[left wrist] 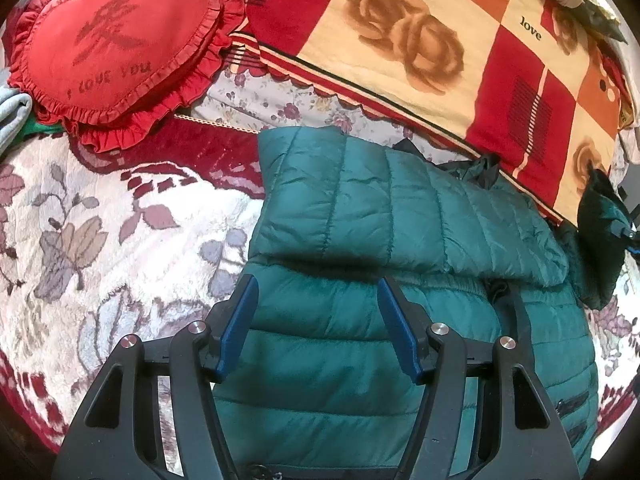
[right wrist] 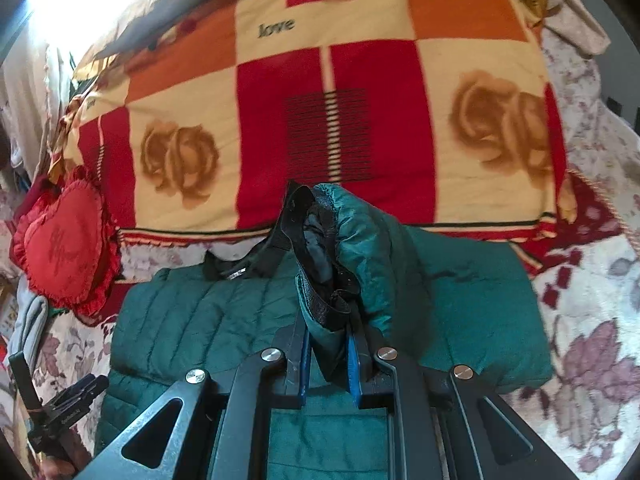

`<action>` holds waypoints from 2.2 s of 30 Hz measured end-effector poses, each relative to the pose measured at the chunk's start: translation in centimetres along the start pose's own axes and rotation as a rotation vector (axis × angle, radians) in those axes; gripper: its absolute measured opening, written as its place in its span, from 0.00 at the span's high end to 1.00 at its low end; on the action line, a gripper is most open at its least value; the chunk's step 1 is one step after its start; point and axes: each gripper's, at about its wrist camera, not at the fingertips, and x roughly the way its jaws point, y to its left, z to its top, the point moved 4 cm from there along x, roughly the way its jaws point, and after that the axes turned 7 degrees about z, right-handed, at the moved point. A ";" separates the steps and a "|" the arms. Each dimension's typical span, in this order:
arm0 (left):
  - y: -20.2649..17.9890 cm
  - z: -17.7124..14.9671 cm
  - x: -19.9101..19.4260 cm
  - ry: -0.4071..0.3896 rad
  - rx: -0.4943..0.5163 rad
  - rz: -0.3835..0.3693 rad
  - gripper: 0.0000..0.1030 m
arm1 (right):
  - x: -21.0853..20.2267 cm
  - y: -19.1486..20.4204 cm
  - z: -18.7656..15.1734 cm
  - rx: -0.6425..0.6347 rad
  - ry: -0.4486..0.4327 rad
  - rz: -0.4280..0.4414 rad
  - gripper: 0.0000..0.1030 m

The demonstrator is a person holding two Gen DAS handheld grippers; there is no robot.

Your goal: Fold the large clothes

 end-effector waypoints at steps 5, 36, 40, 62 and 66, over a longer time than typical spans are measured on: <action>0.6 0.2 0.0 0.001 -0.014 -0.009 0.40 | 1.7 3.3 -0.6 -0.021 0.040 0.047 0.86; 6.2 1.8 0.8 -0.002 -0.184 -0.078 0.40 | 15.2 22.0 -6.9 -0.036 0.381 0.453 0.44; 5.4 2.2 0.3 -0.004 -0.211 -0.116 0.40 | 11.1 20.2 -5.2 -0.046 0.303 0.459 0.44; -4.2 6.3 3.4 -0.017 -0.017 -0.071 0.92 | -1.8 -0.1 -3.4 0.097 0.058 0.150 0.39; -1.3 7.5 1.2 -0.093 -0.045 -0.050 0.98 | -0.7 0.3 -3.4 0.102 0.064 0.152 0.39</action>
